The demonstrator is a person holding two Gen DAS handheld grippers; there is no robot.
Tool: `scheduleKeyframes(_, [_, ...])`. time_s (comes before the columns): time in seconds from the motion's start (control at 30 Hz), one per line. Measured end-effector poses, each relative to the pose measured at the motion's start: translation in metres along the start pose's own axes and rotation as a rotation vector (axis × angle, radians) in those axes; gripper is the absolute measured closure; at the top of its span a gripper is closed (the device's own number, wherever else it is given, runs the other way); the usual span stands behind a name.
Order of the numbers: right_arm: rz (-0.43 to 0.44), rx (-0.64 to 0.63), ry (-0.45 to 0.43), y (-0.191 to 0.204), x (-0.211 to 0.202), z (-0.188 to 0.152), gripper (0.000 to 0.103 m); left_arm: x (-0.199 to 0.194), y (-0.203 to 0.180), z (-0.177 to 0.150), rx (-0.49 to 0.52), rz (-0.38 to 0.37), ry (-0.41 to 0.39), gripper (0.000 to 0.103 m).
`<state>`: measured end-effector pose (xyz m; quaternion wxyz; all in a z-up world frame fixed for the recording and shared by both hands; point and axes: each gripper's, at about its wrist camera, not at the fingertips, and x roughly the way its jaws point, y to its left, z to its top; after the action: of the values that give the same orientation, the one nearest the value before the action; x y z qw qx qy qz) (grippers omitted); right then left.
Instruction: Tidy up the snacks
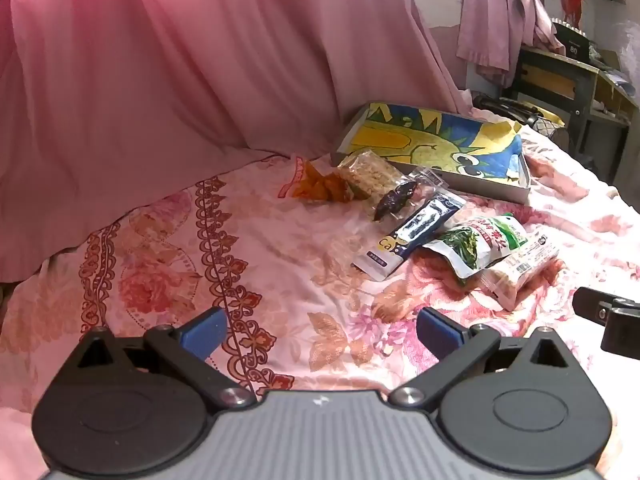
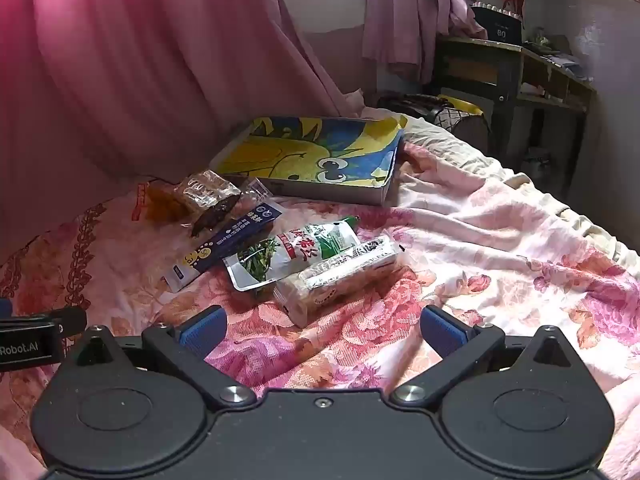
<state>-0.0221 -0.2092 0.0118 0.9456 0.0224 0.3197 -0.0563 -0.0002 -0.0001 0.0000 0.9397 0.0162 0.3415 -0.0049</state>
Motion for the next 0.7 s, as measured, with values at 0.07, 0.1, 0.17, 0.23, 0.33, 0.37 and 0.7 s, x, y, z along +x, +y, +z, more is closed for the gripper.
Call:
scheduleKeyframes(0.07, [-0.001,-0.003,0.003,0.0000,0.0003,-0.0001,0.000,-0.0001,0.0001,0.0000,-0.001,-0.001,0.001,0.000])
scheduleKeyframes(0.1, [0.000,-0.002,0.002,-0.0001,0.0004,-0.0002,0.000,0.0001,0.0000,0.0000,0.001,0.001,0.002,0.000])
scheduleKeyframes(0.17, [-0.003,-0.002,0.005,-0.0001,0.0008,-0.0003,0.001,-0.0001,0.0001,0.0001,-0.002,0.001,0.003,0.000])
scheduleKeyframes(0.23, [-0.001,-0.001,0.007,-0.0003,0.0012,-0.0004,0.001,-0.0003,0.0000,0.0000,-0.003,-0.001,0.003,0.000])
scheduleKeyframes(0.33, [0.001,0.000,0.010,-0.0004,0.0017,-0.0006,0.000,0.0001,0.0000,0.0001,0.000,-0.001,0.004,0.000])
scheduleKeyframes(0.37, [0.002,0.001,0.011,-0.0005,0.0016,-0.0007,0.000,0.0001,0.0000,0.0000,0.000,-0.001,0.004,0.000])
scheduleKeyframes(0.7, [0.003,0.003,0.015,-0.0010,0.0022,-0.0002,0.001,0.0001,0.0000,0.0001,0.001,-0.001,0.004,0.000])
